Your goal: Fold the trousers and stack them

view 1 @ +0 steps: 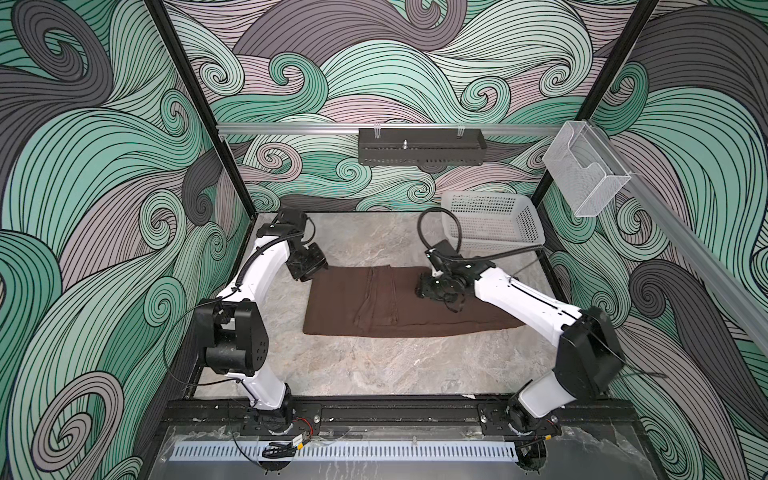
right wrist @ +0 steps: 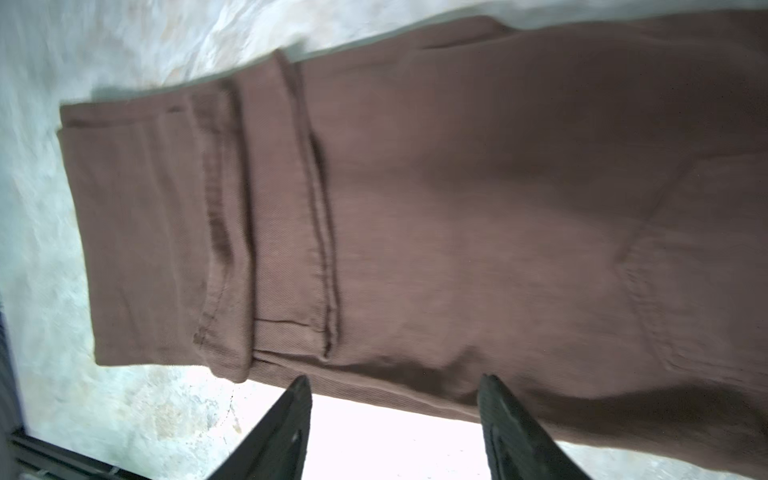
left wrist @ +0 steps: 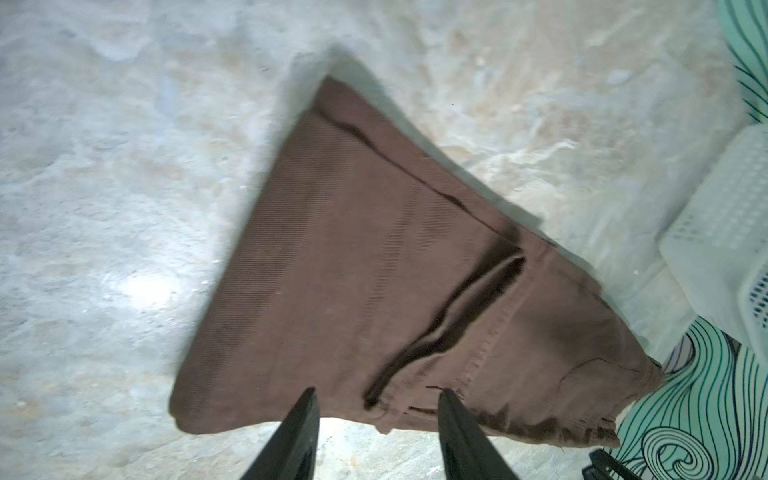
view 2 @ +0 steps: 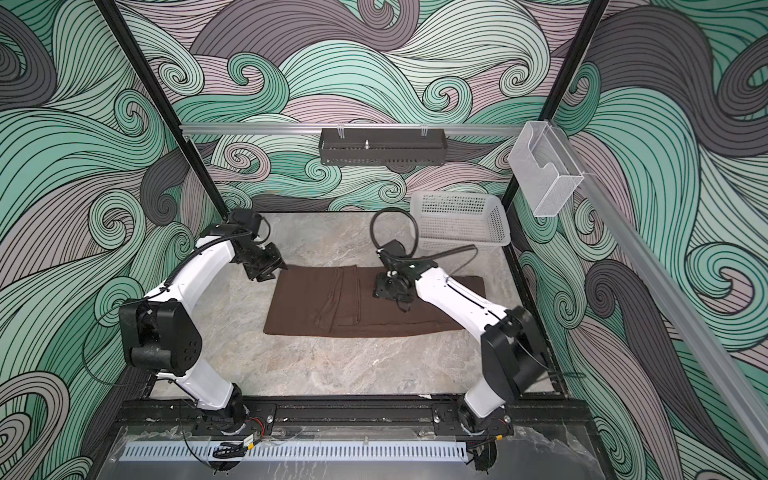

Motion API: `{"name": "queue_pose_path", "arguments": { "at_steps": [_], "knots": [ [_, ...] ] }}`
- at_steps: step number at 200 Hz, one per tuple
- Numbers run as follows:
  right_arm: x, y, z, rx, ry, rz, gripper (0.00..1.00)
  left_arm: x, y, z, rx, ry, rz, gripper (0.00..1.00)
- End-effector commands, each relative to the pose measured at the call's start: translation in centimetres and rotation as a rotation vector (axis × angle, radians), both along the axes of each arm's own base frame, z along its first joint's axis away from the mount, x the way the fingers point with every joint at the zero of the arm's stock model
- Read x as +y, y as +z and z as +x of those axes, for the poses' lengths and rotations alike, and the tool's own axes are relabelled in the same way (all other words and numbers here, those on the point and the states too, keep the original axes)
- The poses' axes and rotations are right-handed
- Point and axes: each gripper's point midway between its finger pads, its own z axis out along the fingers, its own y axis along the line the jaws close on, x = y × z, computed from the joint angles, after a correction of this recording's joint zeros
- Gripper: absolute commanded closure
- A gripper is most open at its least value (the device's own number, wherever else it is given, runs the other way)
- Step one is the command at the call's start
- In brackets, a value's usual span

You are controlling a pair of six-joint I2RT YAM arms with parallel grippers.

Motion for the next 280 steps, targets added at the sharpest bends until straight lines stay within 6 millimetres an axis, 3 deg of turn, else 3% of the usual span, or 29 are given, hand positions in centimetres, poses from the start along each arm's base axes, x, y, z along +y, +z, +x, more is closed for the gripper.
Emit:
{"name": "queue_pose_path", "arguments": {
  "at_steps": [1, 22, 61, 84, 128, 165, 186, 240, 280],
  "knots": [
    [1.9, -2.0, -0.9, 0.040, 0.064, -0.181, 0.35, 1.3, 0.7, -1.3, -0.011, -0.004, -0.059, 0.51],
    [5.9, -2.7, -1.0, 0.047, 0.130, -0.223, 0.35, 3.0, 0.2, -1.7, -0.017, 0.053, -0.092, 0.51],
    [13.3, -4.0, -1.8, 0.067, 0.265, -0.171, 0.40, 4.3, -0.6, -2.4, -0.015, 0.106, -0.149, 0.51],
    [15.3, -4.6, -1.8, 0.060, 0.290, -0.204, 0.41, 5.0, -0.7, -2.8, -0.025, 0.127, -0.169, 0.52],
    [14.1, -7.2, -0.7, 0.085, 0.189, -0.361, 0.41, 5.8, -0.1, -3.1, -0.048, 0.141, -0.186, 0.51],
    [14.2, -9.9, -1.1, 0.156, 0.159, -0.388, 0.49, 6.1, -0.3, -3.3, -0.046, 0.139, -0.193, 0.51],
    [14.3, -10.3, -1.2, 0.163, 0.153, -0.393, 0.55, 6.2, -0.3, -3.4, -0.046, 0.140, -0.199, 0.52],
    [12.6, -7.7, -0.6, 0.113, 0.129, -0.407, 0.87, 6.4, -0.4, -3.8, -0.050, 0.144, -0.200, 0.52],
    [9.7, -5.3, -0.3, 0.103, 0.080, -0.377, 0.92, 6.4, -0.3, -4.1, -0.050, 0.141, -0.201, 0.52]
  ]
}}
